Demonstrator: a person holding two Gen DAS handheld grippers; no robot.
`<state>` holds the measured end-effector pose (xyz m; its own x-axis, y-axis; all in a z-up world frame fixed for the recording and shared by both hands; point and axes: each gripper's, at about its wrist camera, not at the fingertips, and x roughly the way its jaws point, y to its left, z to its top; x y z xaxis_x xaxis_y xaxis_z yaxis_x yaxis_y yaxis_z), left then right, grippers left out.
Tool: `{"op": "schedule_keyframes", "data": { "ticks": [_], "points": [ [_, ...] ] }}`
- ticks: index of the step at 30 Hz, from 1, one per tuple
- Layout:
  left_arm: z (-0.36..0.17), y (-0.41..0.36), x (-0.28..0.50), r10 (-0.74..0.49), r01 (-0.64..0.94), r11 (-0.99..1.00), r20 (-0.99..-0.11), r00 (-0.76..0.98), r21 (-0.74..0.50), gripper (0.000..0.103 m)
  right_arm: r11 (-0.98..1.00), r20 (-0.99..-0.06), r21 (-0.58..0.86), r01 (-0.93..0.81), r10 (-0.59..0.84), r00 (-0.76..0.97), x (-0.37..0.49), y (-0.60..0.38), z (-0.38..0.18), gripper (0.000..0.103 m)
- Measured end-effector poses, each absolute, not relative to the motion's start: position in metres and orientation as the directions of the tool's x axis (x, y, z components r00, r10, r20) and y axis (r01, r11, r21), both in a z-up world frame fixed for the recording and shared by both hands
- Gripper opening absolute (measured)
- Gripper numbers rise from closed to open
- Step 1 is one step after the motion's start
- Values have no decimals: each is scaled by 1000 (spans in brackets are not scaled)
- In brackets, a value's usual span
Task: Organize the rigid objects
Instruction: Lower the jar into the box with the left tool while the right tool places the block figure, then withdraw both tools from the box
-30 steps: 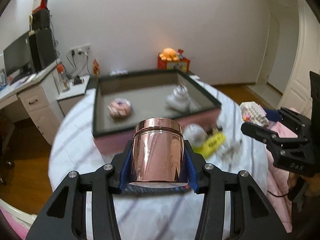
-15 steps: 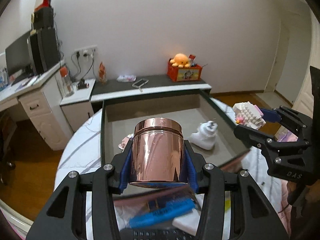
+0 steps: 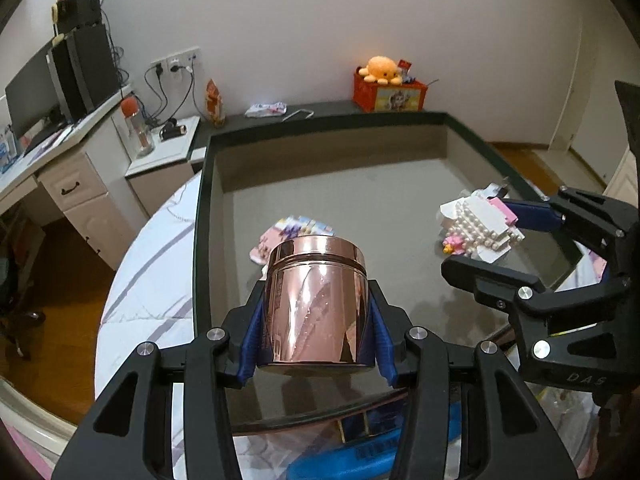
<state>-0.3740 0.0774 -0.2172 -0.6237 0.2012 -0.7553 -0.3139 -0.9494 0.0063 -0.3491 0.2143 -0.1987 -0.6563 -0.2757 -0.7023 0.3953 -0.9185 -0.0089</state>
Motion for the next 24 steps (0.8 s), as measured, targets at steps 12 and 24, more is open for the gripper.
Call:
{"op": "schedule_keyframes", "data": {
  "ticks": [12,24],
  "points": [
    [-218,72,-368,188,-293,-956,-754,-629,7,63,-921,-738,9,389,-268,-619,-351,213,-210,62],
    [-189,67,-334,172,-277,-960,-707,-686,36,94,-948,-701,-37,317,-201,-684,-331,219,-189,80]
  ]
}}
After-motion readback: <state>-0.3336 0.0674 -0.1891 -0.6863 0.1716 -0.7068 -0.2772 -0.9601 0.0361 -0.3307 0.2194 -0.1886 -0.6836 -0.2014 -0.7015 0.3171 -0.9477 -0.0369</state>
